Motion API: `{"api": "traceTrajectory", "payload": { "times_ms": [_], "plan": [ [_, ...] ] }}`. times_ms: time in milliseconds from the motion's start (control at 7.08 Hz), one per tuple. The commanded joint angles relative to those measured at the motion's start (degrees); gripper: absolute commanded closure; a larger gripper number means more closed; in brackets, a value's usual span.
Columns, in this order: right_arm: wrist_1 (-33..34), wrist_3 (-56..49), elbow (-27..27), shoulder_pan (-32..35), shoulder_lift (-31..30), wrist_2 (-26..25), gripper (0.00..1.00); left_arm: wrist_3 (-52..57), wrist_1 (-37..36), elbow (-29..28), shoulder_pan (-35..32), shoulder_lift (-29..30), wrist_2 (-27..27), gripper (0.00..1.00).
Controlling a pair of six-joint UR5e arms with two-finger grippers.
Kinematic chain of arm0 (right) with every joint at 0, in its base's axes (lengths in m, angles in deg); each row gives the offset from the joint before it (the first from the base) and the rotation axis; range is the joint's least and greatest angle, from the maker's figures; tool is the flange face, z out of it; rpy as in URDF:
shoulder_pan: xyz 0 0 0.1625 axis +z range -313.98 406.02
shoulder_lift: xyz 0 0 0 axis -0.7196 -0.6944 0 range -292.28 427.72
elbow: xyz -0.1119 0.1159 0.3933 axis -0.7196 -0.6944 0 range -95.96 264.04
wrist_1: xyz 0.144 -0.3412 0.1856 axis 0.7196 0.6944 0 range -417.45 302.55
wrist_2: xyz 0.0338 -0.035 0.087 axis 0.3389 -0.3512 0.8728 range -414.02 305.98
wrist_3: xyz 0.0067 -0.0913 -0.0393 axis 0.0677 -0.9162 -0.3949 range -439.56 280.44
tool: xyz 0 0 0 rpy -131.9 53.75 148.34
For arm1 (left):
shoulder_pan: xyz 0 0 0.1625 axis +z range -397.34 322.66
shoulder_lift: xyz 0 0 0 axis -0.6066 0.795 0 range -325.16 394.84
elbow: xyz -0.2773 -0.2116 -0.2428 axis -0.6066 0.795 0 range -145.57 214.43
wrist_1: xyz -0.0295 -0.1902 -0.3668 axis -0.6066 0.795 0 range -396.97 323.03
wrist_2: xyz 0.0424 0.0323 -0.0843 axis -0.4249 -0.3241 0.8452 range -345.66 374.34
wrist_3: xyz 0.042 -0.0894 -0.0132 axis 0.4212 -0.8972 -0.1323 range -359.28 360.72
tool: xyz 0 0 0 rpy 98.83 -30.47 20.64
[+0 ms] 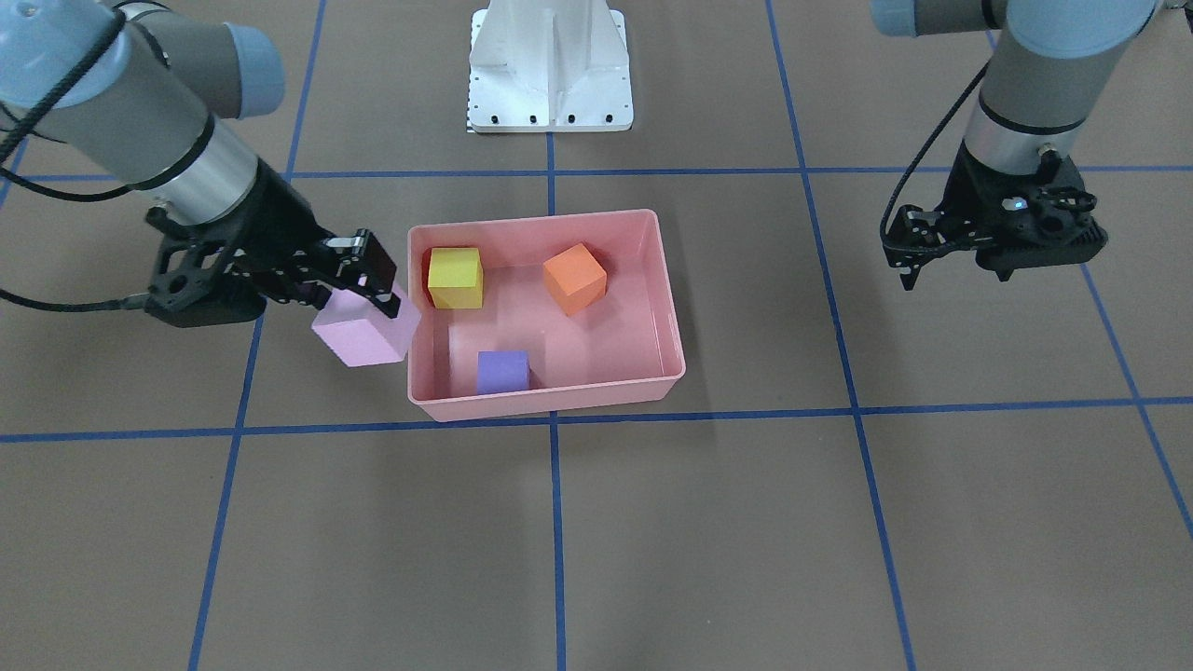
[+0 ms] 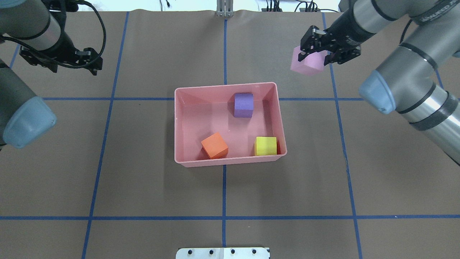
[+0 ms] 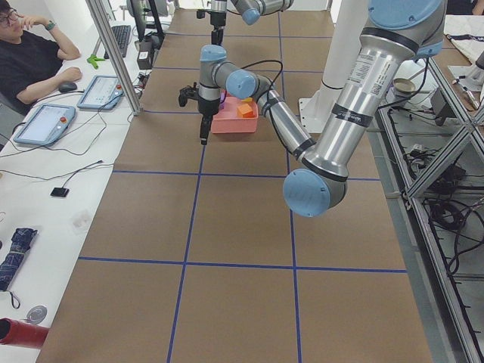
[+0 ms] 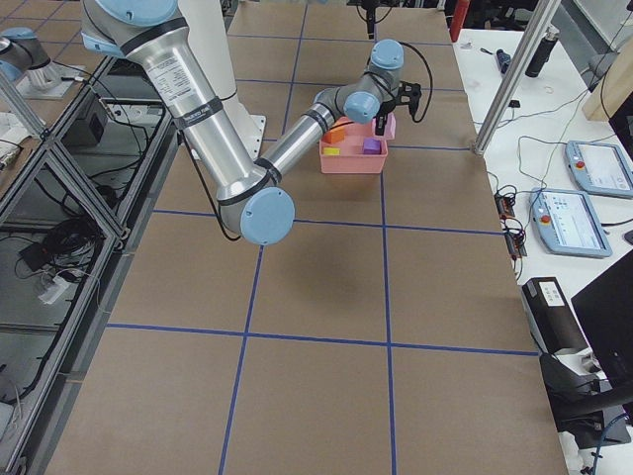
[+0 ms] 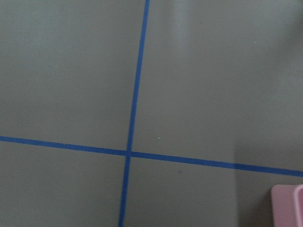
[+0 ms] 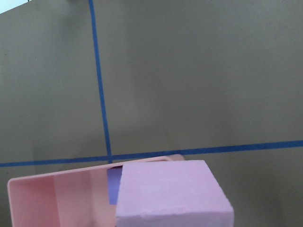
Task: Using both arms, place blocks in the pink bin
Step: 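Grasp the light pink cube with the right gripper while the left arm withdraws, then lower the light pink cube into the bin and open the right gripper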
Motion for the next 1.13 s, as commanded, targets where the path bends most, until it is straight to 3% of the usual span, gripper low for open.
{"api": "traceTrajectory", "payload": {
  "times_ms": [0,141,282,424,847,989],
  "plan": [
    [-0.1,5.1,0.5,-8.6,3.3,-7.7,1.0,6.1,15.7,-0.5,-2.3,-12.2,2.0,0.0],
    [-0.1,6.4,0.3,-10.3,4.0,-9.4,1.0,6.1,16.3,-0.4,-3.6,-12.9,4.7,0.0],
    [-0.1,6.5,0.3,-10.5,4.1,-9.4,0.66,5.5,16.5,-0.1,-3.7,-13.5,5.0,0.0],
    [-0.1,6.6,0.6,-10.5,4.0,-9.4,0.01,5.0,16.7,0.0,-4.4,-15.7,4.6,0.0],
    [0.6,4.5,1.1,-6.6,1.7,-8.0,0.0,7.3,23.8,-4.0,-9.6,-20.2,5.2,0.0],
    [0.6,-1.7,1.1,-1.6,-1.4,-3.5,0.0,10.1,24.2,-4.4,-11.4,-21.4,5.3,0.0]
  ]
}}
